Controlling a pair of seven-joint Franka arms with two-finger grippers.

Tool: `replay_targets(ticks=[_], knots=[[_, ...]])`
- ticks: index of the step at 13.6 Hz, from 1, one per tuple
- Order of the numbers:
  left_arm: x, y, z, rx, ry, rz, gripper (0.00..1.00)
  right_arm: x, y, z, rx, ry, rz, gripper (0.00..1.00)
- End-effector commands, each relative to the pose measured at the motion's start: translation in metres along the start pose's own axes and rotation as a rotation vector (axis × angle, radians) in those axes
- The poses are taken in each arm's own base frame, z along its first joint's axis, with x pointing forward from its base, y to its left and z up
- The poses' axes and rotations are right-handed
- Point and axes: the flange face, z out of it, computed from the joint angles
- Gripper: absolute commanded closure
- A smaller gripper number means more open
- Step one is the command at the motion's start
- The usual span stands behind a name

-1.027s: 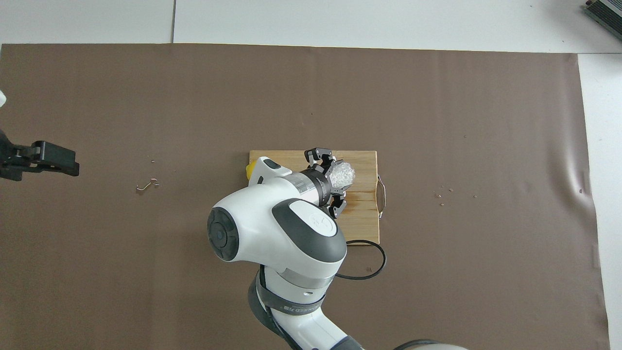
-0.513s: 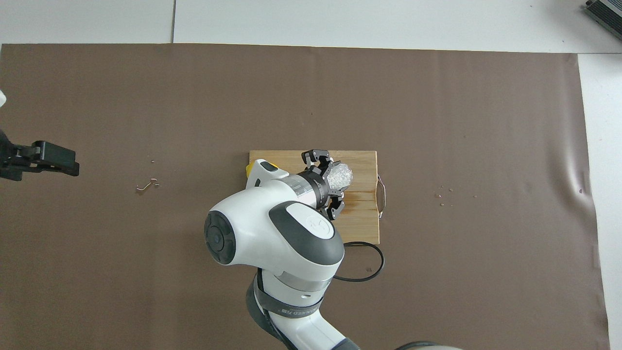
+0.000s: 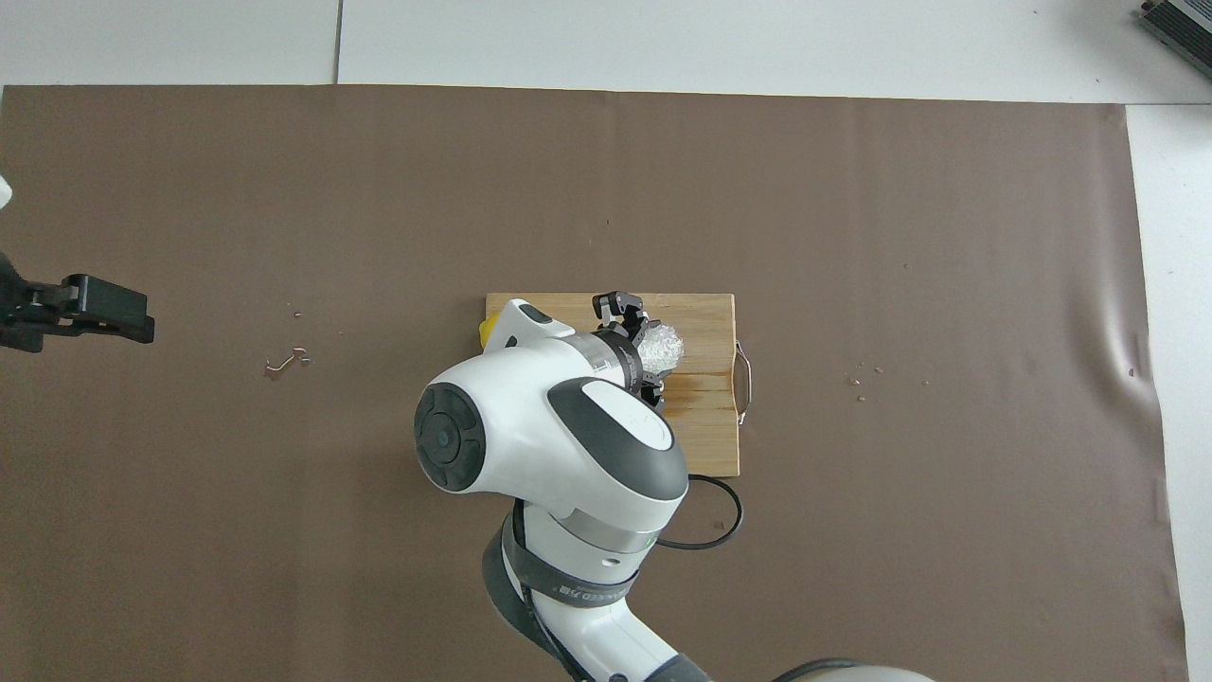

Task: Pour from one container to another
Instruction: 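Hold the white cup tilted over the metal cup to pour, then turn the white cup upright and carry it off the board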

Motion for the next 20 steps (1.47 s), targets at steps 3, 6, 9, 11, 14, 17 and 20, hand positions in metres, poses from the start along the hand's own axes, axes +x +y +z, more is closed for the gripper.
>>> replay_targets(ticks=[3, 6, 9, 11, 14, 17, 20], knots=[[0.0, 0.002, 0.003, -0.006, 0.008, 0.01, 0.0, -0.022, 0.009, -0.005, 0.053, 0.114, 0.074, 0.79], [0.001, 0.002, 0.004, -0.006, 0.006, 0.009, 0.0, -0.032, 0.014, 0.0, 0.087, 0.161, 0.111, 0.79], [0.001, 0.002, 0.003, -0.007, 0.008, 0.009, 0.0, -0.055, 0.016, 0.01, 0.14, 0.192, 0.155, 0.79], [0.001, 0.002, 0.003, -0.007, 0.009, 0.01, 0.0, -0.069, 0.014, 0.017, 0.194, 0.239, 0.141, 0.79], [0.001, 0.003, 0.003, -0.006, 0.009, 0.011, 0.0, -0.099, 0.016, 0.041, 0.251, 0.312, 0.139, 0.79], [0.001, 0.003, 0.004, -0.006, 0.006, 0.011, 0.0, -0.11, 0.011, 0.069, 0.246, 0.401, 0.148, 0.79], [0.001, 0.002, 0.004, -0.007, 0.006, 0.009, 0.0, -0.131, 0.007, 0.105, 0.251, 0.48, 0.15, 0.79]])
